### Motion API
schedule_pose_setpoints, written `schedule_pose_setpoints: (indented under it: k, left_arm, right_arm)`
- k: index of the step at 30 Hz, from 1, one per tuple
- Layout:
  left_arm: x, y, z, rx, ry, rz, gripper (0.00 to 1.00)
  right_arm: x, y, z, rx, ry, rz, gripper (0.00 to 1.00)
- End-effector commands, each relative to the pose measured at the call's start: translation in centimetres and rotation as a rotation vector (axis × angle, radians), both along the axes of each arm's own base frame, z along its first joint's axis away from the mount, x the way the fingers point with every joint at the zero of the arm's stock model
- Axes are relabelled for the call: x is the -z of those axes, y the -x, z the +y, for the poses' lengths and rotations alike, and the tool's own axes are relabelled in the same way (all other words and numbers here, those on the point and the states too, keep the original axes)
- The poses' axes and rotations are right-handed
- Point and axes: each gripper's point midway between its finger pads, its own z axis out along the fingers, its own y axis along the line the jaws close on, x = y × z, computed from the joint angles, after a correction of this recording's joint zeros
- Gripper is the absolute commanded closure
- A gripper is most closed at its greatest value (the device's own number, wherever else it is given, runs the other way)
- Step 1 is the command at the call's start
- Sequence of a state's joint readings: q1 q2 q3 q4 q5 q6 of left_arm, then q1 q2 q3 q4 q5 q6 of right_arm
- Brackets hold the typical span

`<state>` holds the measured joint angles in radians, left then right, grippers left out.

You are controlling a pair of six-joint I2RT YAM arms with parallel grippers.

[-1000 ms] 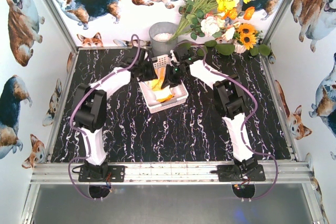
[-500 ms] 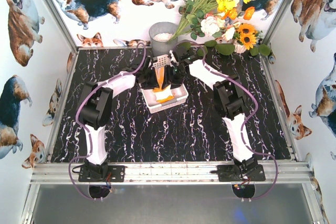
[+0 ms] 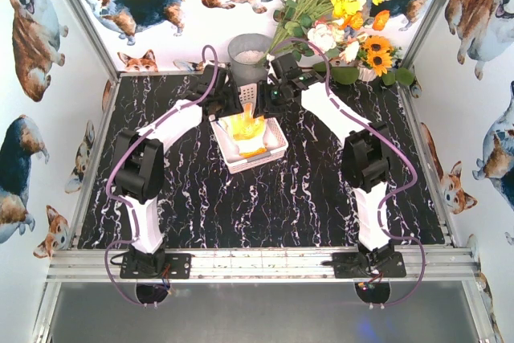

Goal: Put the gloves into the storage basket
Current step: Place the glove in the bin.

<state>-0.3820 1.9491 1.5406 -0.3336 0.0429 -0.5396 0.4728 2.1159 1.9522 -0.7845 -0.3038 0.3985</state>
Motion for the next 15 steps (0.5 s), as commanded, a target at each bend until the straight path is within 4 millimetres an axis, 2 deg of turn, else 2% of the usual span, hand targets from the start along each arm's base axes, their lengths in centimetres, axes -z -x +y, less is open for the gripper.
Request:
schedule_pose_setpoints:
  k: [1,6,8,12,15]
  left_arm:
    - [-0.3,-1.3,-0.4,0.027,0.003,-0.024,0.59]
    - [1.0,-2.0,-1.9,0.08,0.044,-0.01,0.61]
    - [2.1,-2.2,-1.9,0.092,0.039,-0.001,0.62]
    - [4.6,-2.3,-0.8,0.073,0.011,0.036,0.66]
    - [5.7,-2.2,0.7,0.034,-0.026,0.045,0.68]
  right_arm:
    - [-2.3,-1.1,0.5,0.017,-0.037,-0.085,0.58]
    - [-0.1,-1.7,0.3,0.049,-0.001,-0.055,0.59]
    - [0.7,-1.8,0.4,0.06,0.014,-0.054,0.59]
    - [2.2,-2.2,0.5,0.077,0.062,-0.058,0.66]
    - [3.5,-2.4,0.5,0.086,0.094,-0.051,0.72]
